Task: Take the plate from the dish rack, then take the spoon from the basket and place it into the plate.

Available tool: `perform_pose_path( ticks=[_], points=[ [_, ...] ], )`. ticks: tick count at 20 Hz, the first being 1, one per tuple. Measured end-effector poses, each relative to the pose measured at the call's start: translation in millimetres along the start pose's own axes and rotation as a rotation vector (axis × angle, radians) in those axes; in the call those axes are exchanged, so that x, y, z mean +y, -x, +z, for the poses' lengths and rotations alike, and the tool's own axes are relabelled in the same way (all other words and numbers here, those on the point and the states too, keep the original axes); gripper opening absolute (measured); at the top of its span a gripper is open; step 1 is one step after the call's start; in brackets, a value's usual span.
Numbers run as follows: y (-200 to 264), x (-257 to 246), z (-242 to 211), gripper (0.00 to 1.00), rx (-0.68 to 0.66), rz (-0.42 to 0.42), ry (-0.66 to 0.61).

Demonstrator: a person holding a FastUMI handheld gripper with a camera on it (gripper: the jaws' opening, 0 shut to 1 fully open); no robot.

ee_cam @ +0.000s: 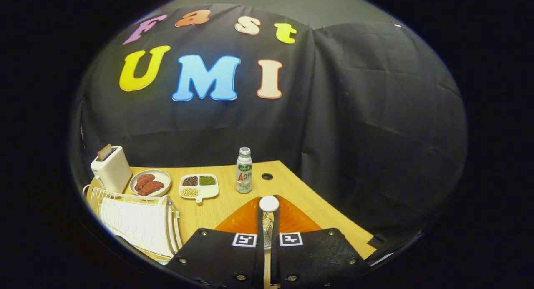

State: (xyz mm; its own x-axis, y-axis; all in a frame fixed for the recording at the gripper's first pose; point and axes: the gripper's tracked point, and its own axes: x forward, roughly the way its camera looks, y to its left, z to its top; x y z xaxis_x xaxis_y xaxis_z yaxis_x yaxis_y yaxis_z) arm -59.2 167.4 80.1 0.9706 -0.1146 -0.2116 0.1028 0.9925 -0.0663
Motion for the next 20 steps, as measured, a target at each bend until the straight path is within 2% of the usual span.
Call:
perform_pose_path(
  ticks=[5, 10, 15, 20],
  points=[
    [68, 43, 53, 0.06, -0.122, 0.098, 0.008],
    [129, 85, 66, 0.06, -0.171, 0.226, 0.006],
    [177, 122, 38, 0.05, -0.144, 0.358, 0.037],
    [204, 144, -8, 0.06, -0.062, 0.448, 0.077]
  ],
)
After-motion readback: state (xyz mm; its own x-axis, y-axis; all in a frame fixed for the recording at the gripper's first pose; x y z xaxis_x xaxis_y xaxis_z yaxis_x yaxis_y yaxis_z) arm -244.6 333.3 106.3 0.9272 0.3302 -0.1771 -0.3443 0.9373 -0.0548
